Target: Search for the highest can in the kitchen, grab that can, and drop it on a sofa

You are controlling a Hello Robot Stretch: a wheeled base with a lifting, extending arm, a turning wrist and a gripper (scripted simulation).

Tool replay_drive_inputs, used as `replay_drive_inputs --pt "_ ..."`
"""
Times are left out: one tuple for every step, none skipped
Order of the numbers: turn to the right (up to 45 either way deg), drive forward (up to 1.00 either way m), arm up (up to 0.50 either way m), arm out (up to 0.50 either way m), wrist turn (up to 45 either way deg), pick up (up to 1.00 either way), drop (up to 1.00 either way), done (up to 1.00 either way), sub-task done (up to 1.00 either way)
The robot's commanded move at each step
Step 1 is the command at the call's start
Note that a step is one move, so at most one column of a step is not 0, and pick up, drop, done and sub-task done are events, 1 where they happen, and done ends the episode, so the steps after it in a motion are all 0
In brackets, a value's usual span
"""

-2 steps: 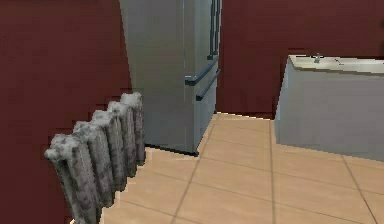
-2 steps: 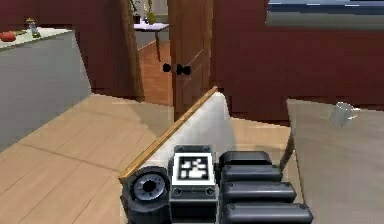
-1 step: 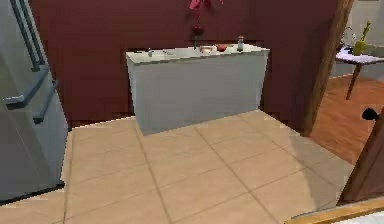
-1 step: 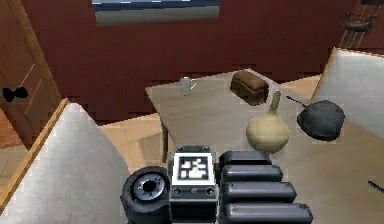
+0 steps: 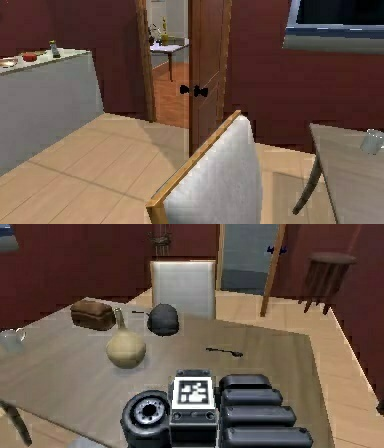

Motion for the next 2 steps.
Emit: replay_drive_inputs --pt "6.0 0.00 0.00 0.00 0.0 0.00 0.00 0.00 0.00" --pt "-45.0 0.00 0.00 0.00 0.0 0.00 0.00 0.00 0.00"
